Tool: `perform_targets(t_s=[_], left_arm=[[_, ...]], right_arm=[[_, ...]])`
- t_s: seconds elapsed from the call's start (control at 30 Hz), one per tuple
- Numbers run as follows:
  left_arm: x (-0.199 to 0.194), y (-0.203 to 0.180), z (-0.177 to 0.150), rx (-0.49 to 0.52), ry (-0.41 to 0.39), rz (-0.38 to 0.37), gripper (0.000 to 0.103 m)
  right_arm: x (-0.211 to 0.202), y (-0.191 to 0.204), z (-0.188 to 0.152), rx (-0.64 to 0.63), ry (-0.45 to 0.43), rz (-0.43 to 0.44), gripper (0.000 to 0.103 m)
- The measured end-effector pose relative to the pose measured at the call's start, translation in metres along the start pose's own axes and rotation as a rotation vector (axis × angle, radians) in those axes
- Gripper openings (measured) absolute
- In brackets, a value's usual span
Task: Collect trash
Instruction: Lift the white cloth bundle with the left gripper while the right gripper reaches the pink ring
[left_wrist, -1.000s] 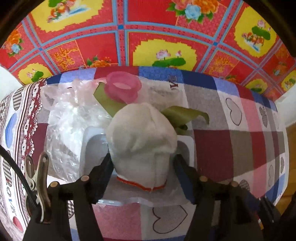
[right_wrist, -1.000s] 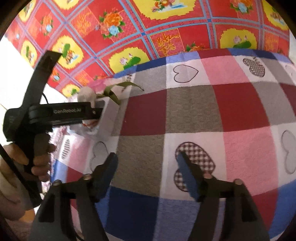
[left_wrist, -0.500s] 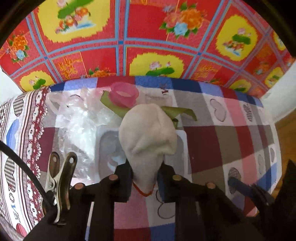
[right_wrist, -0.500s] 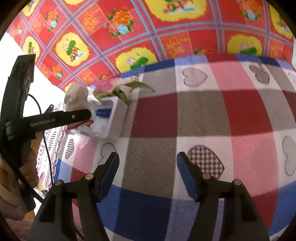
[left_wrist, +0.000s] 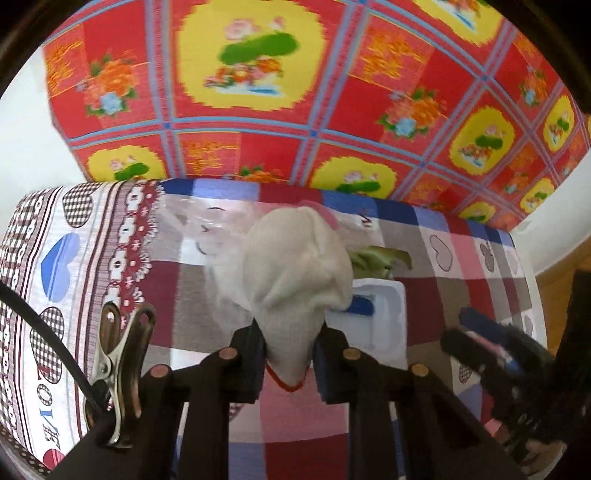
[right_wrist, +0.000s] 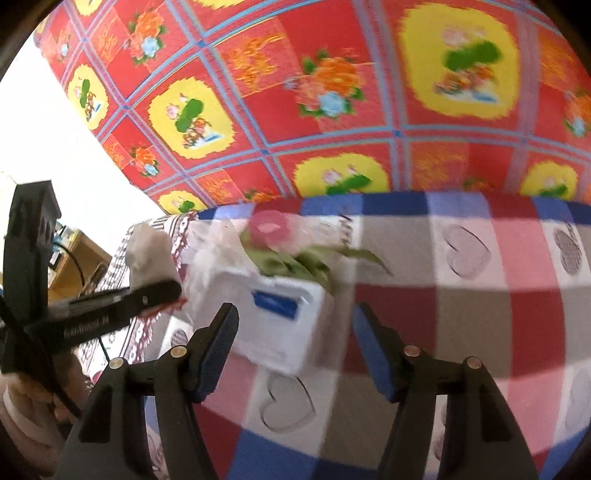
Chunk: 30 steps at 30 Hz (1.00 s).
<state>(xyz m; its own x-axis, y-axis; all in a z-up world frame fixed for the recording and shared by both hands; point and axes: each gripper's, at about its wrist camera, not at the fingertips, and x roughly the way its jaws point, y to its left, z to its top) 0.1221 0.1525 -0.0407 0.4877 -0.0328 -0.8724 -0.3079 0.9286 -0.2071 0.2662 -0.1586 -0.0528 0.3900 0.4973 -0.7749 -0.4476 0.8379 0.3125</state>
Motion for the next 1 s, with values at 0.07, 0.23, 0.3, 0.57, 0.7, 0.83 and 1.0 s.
perform_targets(t_s=[0.07, 0.23, 0.3, 0.57, 0.7, 0.83, 1.0], left_arm=[[0.0, 0.01, 0.001, -0.017, 0.0, -0.004, 0.022], [0.001, 0.034, 0.002, -0.04, -0.007, -0.002, 0.022], [0.002, 0.042, 0.003, -0.043, -0.009, -0.002, 0.022], [0.009, 0.064, 0.004, -0.054, 0.003, -0.035, 0.022], [0.014, 0.07, 0.004, -0.048, 0.011, -0.05, 0.022], [0.018, 0.074, 0.004, -0.049, 0.018, -0.065, 0.022], [0.022, 0.078, 0.005, -0.049, 0.024, -0.08, 0.022]], right_arm=[[0.013, 0.007, 0.008, -0.008, 0.009, 0.002, 0.067], [0.043, 0.018, 0.027, -0.001, 0.024, -0.007, 0.066], [0.056, 0.019, 0.036, 0.015, 0.031, -0.007, 0.066], [0.1, 0.011, 0.058, 0.107, 0.075, -0.044, 0.066], [0.111, 0.018, 0.064, 0.091, 0.072, -0.062, 0.066], [0.119, 0.026, 0.066, 0.051, 0.065, -0.099, 0.066], [0.123, 0.026, 0.066, 0.049, 0.072, -0.124, 0.044]])
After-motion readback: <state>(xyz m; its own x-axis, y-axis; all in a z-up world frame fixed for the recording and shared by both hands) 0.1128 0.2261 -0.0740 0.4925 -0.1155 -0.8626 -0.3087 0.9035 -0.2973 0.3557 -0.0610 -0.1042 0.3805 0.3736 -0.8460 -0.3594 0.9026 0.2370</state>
